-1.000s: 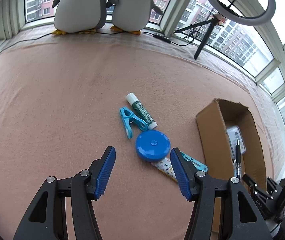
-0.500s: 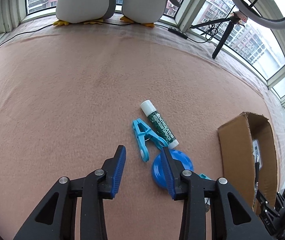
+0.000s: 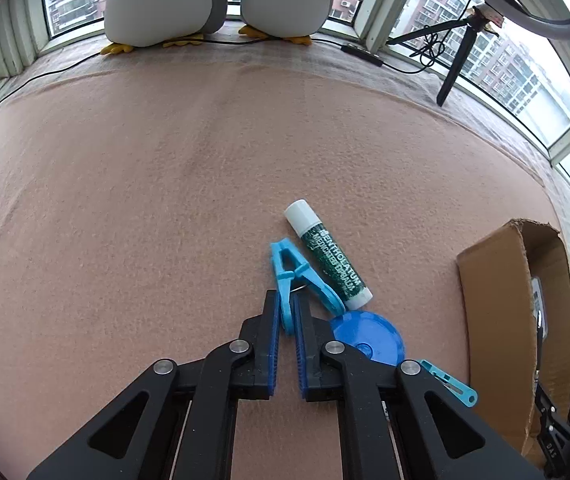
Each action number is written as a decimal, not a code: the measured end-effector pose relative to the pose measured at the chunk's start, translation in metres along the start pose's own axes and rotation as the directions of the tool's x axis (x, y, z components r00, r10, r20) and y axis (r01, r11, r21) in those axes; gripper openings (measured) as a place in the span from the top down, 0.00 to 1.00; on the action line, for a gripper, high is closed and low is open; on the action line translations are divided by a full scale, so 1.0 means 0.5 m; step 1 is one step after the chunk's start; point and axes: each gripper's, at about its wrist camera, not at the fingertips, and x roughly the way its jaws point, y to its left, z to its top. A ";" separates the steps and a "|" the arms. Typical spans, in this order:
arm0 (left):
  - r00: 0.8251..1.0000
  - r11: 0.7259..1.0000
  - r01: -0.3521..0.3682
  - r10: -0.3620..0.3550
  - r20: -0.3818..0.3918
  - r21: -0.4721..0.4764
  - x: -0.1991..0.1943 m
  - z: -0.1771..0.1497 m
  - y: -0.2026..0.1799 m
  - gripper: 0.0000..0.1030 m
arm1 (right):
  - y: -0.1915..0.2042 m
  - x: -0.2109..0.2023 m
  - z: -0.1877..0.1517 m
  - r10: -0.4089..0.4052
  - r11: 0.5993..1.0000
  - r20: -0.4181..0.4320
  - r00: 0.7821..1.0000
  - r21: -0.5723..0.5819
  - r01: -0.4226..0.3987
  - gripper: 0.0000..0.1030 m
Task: Organize rigid objects
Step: 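Move the left tool to the teal clothespin and close on it, then carry the teal clothespin into the box and open the left tool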
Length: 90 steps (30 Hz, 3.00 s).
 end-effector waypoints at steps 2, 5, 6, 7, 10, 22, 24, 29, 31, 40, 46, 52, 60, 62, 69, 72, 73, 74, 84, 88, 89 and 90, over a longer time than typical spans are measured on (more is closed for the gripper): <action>1.000 1.000 -0.006 0.006 0.005 0.002 -0.001 0.000 0.002 0.95 | -0.001 0.000 0.000 0.000 1.000 0.000 1.000 0.000 0.000 0.66; 1.000 1.000 -0.017 0.017 0.017 0.006 -0.007 -0.002 0.007 0.95 | -0.001 0.000 0.000 0.000 1.000 0.000 1.000 0.000 0.000 0.66; 1.000 1.000 -0.019 0.019 0.021 0.005 -0.010 -0.003 0.010 0.95 | 0.000 0.000 0.000 0.000 1.000 0.000 1.000 0.000 0.000 0.66; 1.000 1.000 -0.017 0.016 0.024 0.004 -0.013 -0.004 0.013 0.95 | -0.001 0.000 0.000 0.000 1.000 0.000 1.000 0.000 0.000 0.66; 0.999 1.000 -0.010 0.009 0.038 0.006 -0.029 -0.010 0.018 0.95 | 0.000 0.000 0.000 0.000 1.000 0.000 1.000 0.000 0.000 0.66; 0.990 0.980 0.079 -0.098 0.100 0.182 -0.155 -0.099 -0.090 0.95 | -0.001 0.000 0.000 -0.001 1.000 0.000 1.000 -0.001 0.001 0.66; 0.987 0.972 0.100 -0.124 0.102 0.212 -0.171 -0.114 -0.119 0.95 | -0.001 0.000 0.000 -0.002 1.000 0.001 1.000 -0.001 0.002 0.66; 0.979 0.948 0.141 -0.176 0.101 0.285 -0.203 -0.155 -0.195 0.95 | -0.002 0.000 0.000 -0.001 1.000 0.001 1.000 0.000 0.001 0.66; 0.976 0.938 0.159 -0.196 0.094 0.309 -0.210 -0.170 -0.227 0.95 | -0.002 0.000 0.000 -0.002 1.000 0.001 1.000 -0.001 0.002 0.66; 0.975 0.920 0.165 -0.207 0.084 0.356 -0.189 -0.187 -0.325 0.95 | -0.002 0.000 0.001 -0.001 1.000 0.001 1.000 -0.001 0.001 0.66; 0.981 0.913 0.132 -0.177 0.084 0.385 -0.156 -0.189 -0.370 0.95 | -0.004 0.001 0.002 0.000 1.000 0.001 1.000 -0.002 0.000 0.66; 0.985 0.905 0.110 -0.153 0.074 0.412 -0.128 -0.194 -0.393 0.95 | -0.003 0.001 0.002 -0.001 1.000 0.001 1.000 -0.002 0.001 0.66; 0.987 0.905 0.109 -0.149 0.065 0.410 -0.113 -0.188 -0.397 0.95 | -0.002 0.000 0.002 -0.002 1.000 0.002 1.000 -0.003 0.002 0.65; 0.987 0.907 0.119 -0.152 0.053 0.403 -0.111 -0.185 -0.394 0.85 | -0.003 0.000 0.002 -0.002 1.000 0.002 1.000 -0.002 0.002 0.65; 0.984 0.907 0.126 -0.167 0.067 0.402 -0.122 -0.185 -0.390 0.54 | -0.003 0.000 0.003 -0.003 1.000 0.002 1.000 -0.002 0.003 0.65; 0.983 0.906 0.132 -0.172 0.066 0.401 -0.124 -0.185 -0.390 0.54 | -0.002 0.000 0.002 -0.002 1.000 0.002 1.000 -0.002 0.002 0.65; 0.983 0.906 0.133 -0.173 0.066 0.401 -0.124 -0.185 -0.390 0.54 | -0.003 0.000 0.003 -0.001 1.000 0.002 1.000 -0.001 0.001 0.65; 0.983 0.907 0.133 -0.173 0.066 0.401 -0.125 -0.186 -0.391 0.54 | -0.003 0.000 0.003 -0.002 1.000 0.002 1.000 -0.002 0.002 0.65; 0.977 0.911 0.166 -0.204 0.064 0.378 -0.152 -0.182 -0.361 0.54 | -0.002 0.000 0.003 -0.002 1.000 0.002 1.000 -0.001 0.002 0.65; 0.973 0.924 0.171 -0.213 0.090 0.343 -0.180 -0.168 -0.317 0.42 | -0.002 0.001 0.003 -0.002 1.000 0.002 1.000 -0.001 0.002 0.65; 0.973 0.928 0.168 -0.211 0.098 0.332 -0.186 -0.163 -0.303 0.42 | -0.002 0.000 0.003 -0.002 1.000 0.002 1.000 -0.001 0.002 0.65; 0.972 0.932 0.168 -0.210 0.102 0.321 -0.192 -0.157 -0.289 0.42 | -0.002 0.000 0.003 -0.002 1.000 0.003 1.000 -0.001 0.002 0.65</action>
